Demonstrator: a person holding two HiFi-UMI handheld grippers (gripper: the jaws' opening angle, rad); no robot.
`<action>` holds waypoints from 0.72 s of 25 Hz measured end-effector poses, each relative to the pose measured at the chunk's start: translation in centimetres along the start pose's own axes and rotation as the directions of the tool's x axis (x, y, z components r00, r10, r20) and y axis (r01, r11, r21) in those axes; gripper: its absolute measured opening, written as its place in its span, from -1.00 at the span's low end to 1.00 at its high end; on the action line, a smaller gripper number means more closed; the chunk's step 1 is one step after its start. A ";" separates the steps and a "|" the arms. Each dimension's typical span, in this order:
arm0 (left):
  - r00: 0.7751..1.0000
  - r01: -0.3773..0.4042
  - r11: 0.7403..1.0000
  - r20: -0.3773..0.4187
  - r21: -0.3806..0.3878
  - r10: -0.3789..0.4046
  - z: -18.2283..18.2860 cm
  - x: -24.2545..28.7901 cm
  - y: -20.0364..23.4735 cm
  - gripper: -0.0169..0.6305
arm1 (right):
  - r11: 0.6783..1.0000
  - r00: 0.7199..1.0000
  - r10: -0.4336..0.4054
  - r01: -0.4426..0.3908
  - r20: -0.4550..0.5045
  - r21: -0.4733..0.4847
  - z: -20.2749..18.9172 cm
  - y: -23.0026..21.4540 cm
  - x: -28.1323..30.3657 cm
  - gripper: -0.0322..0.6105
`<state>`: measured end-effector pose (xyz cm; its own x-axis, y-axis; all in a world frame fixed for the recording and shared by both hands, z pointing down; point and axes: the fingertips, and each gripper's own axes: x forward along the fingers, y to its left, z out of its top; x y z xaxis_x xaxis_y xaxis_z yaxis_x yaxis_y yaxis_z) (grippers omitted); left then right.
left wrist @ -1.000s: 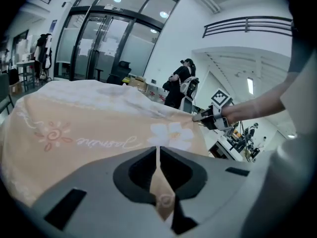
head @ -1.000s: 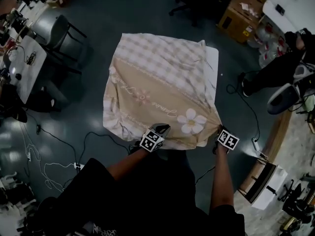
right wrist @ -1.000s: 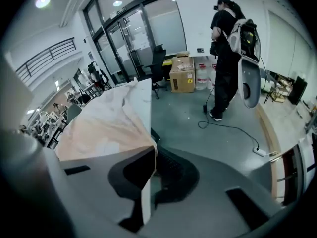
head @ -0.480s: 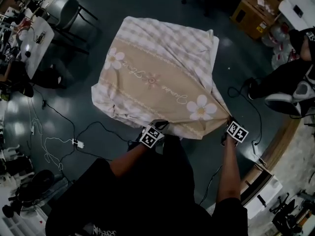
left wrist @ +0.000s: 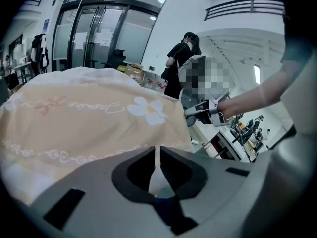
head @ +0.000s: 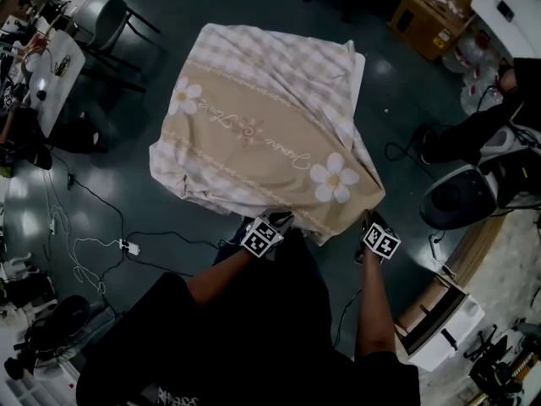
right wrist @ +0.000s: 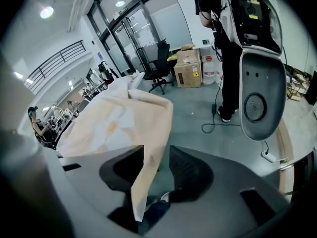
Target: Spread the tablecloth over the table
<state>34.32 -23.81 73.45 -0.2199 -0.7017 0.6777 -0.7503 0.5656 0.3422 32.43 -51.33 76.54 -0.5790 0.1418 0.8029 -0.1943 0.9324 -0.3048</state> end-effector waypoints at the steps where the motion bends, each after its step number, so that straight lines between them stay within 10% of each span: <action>1: 1.000 -0.002 1.000 0.009 0.000 0.002 0.2 0.0 0.1 -0.84 | 1.000 1.000 0.007 -0.007 0.016 -0.023 0.2 0.9 0.1 -0.37; 8: 0.996 0.013 0.999 0.087 -0.029 -0.010 3.8 -0.4 2.4 -0.84 | 0.956 0.991 0.088 -0.056 0.102 -0.287 8.9 10.2 1.1 -0.42; 18: 0.984 0.007 0.999 0.177 -0.044 0.001 12.6 0.3 7.2 -0.84 | 0.939 0.976 0.175 -0.126 0.131 -0.320 23.1 16.5 5.3 -0.57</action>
<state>21.00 -25.42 67.85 -0.3277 -0.7667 0.5521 -0.7234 0.5794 0.3753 7.85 -42.92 63.92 -0.7025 0.2583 0.6632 0.1435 0.9641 -0.2235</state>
